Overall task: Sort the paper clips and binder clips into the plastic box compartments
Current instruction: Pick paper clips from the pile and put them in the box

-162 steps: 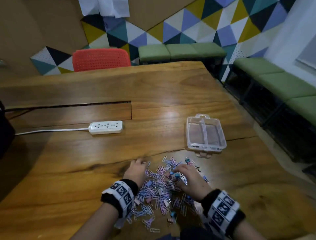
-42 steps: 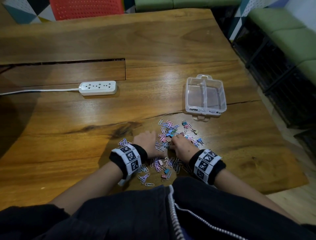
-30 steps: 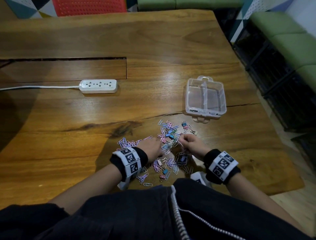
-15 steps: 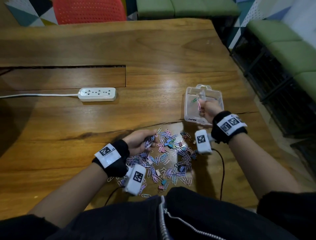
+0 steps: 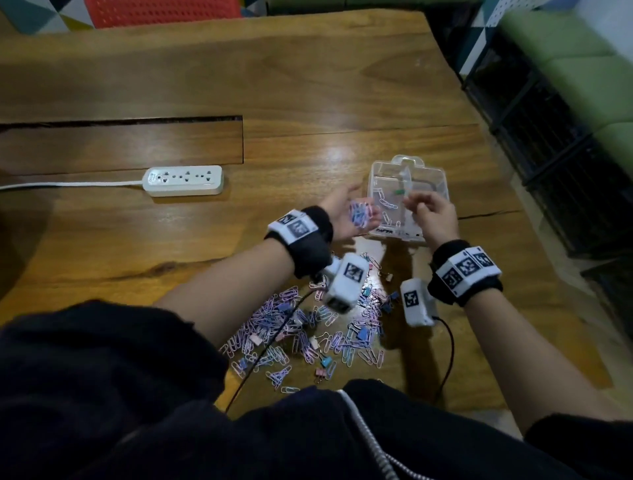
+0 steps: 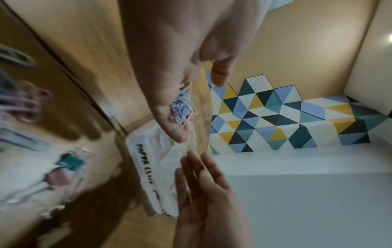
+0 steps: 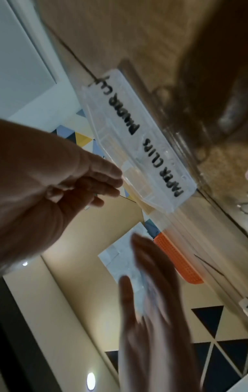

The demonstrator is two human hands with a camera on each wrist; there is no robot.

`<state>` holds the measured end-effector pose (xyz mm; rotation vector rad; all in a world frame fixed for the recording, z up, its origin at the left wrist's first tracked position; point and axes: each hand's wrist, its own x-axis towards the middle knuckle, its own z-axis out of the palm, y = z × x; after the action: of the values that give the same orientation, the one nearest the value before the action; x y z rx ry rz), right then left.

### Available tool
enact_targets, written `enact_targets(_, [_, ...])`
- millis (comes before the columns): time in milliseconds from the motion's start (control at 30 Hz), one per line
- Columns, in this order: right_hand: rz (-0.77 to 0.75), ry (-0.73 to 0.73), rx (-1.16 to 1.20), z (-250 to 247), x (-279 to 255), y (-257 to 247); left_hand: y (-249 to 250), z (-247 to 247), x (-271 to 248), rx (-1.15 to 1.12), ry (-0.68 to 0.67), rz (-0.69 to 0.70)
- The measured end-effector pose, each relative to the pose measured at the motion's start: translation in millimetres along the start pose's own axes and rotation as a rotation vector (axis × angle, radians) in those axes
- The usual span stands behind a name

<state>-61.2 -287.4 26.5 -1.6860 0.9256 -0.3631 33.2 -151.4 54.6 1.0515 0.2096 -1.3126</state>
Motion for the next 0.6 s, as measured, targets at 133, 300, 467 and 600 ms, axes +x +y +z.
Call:
enact_targets(133, [0.024, -0.01, 0.061, -8.0, -25.2, 8.7, 10.0, 30.1, 26.8, 0.036, -0.055, 0.02])
enact_targets(300, [0.012, -0.121, -0.161, -19.5, -44.2, 27.8, 9.8, 34.7, 34.1, 0.211, 0.002, 0.097])
enact_targets(467, [0.029, -0.278, -0.345, -19.8, -58.1, 37.2, 7.9, -2.2, 11.1, 0.691, 0.124, 0.282])
enact_targets(600, [0.001, -0.378, -0.512, -7.7, -71.5, 38.9, -12.0, -47.5, 1.5, 1.566, 0.213, 0.253])
